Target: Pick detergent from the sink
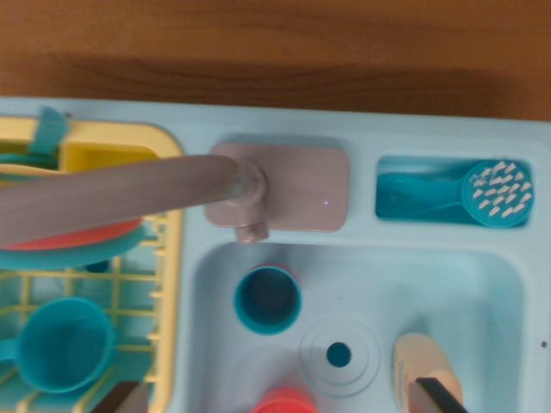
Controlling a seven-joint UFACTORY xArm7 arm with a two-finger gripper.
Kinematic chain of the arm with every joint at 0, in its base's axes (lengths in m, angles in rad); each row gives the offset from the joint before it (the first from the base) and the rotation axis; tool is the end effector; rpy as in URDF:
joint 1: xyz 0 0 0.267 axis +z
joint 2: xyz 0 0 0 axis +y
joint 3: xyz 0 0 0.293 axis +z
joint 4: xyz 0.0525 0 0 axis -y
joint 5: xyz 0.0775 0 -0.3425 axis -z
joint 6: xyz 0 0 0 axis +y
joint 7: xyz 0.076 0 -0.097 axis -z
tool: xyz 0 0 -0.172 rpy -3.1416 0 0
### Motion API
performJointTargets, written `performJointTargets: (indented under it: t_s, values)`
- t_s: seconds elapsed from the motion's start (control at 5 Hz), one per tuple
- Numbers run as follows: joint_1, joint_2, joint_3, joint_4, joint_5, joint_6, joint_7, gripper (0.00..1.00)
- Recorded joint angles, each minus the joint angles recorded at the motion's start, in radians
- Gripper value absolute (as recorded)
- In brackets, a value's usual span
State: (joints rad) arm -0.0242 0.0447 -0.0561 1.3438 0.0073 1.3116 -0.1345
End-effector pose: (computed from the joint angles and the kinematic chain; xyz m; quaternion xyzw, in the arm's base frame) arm 0.4875 -0.0374 0.2702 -0.9996 -0.0262 0.0059 0.0029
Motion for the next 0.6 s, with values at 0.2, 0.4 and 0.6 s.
performJointTargets:
  t_s: [0.2,0.4,0.6]
  values:
    - [0.0000,0.000,0.000,0.000,0.0000,0.000,0.000,0.00]
    - [-0.0105,0.009,-0.010,-0.042,0.0054,-0.045,-0.030,0.00]
    - [-0.0105,0.009,-0.010,-0.042,0.0054,-0.045,-0.030,0.00]
